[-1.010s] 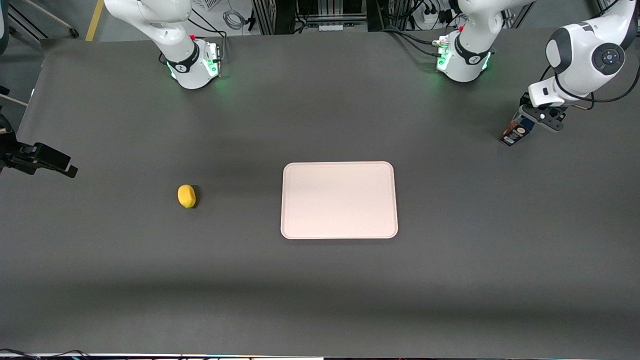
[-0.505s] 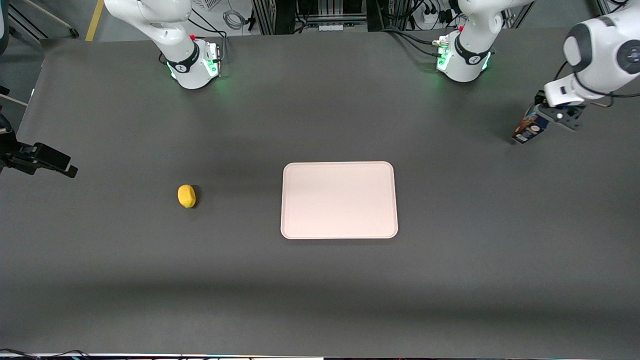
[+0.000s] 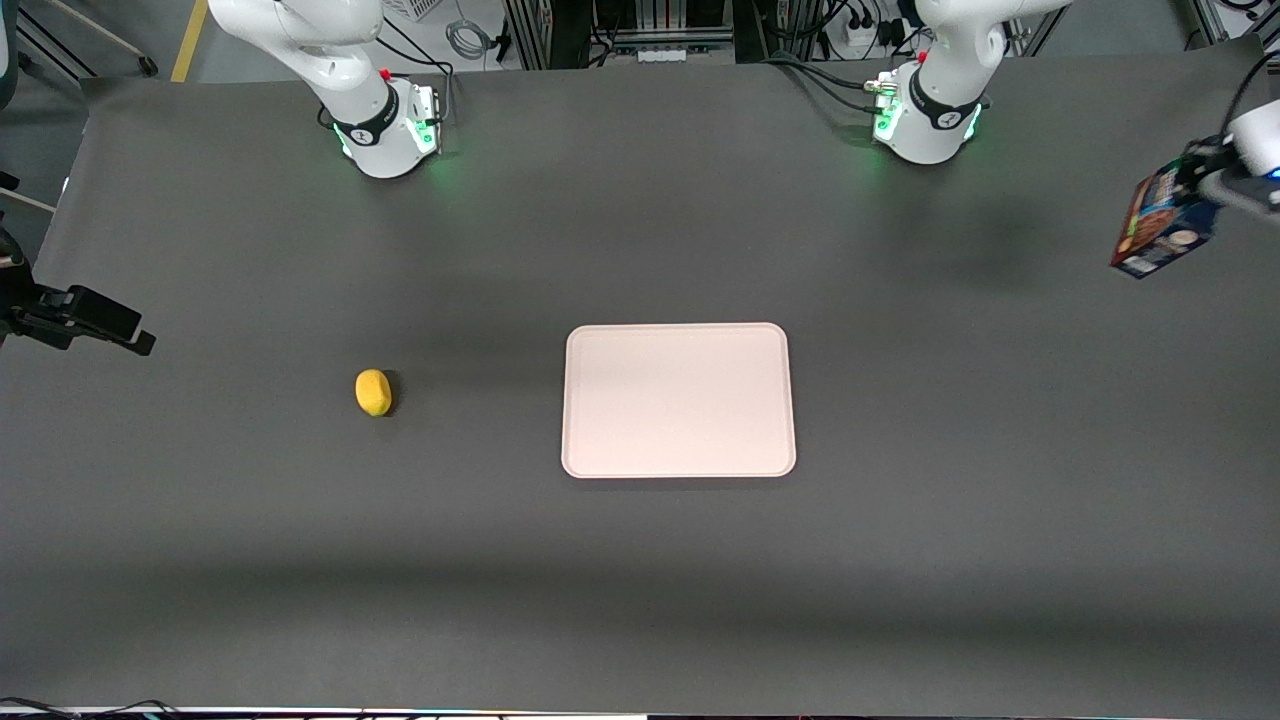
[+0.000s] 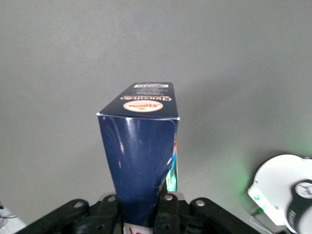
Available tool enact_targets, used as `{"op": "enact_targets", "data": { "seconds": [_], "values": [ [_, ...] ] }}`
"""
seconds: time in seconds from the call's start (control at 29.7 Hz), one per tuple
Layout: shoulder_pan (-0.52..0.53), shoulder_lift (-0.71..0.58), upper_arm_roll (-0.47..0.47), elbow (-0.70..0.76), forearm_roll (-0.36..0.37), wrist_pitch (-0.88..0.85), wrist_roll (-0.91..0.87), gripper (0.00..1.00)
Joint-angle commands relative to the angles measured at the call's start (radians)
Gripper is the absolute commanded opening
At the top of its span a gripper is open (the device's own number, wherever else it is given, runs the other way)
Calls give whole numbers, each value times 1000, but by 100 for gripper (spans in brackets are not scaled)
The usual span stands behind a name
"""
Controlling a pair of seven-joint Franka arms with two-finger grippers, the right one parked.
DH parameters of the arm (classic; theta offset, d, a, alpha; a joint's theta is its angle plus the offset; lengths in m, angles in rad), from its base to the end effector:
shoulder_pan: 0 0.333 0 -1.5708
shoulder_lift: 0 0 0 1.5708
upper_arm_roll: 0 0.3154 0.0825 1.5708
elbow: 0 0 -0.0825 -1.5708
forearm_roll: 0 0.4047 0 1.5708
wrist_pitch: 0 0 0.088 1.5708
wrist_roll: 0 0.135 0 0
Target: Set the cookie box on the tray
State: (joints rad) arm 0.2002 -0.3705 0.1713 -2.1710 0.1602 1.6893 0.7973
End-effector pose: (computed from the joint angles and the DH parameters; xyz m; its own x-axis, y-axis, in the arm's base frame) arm 0.4098 0.1864 0.4989 0.8816 -0.4481 -0.1482 -0.4508 -0.8925 0.0174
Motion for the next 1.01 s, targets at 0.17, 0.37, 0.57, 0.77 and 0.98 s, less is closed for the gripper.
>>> {"op": "enact_targets", "data": {
  "seconds": [0.17,0.37,0.57,0.77,0.98],
  "values": [
    [-25,79,-150,327,-56,-275,-326,23],
    [-25,113,-285,447,-114,-382,-551,23],
    [-25,131,-444,462,-191,-393,-789,23],
    [-25,177,-565,468,-246,-379,-911,23],
    [-27,280,-674,467,-297,-303,-1032,24]
  ]
}}
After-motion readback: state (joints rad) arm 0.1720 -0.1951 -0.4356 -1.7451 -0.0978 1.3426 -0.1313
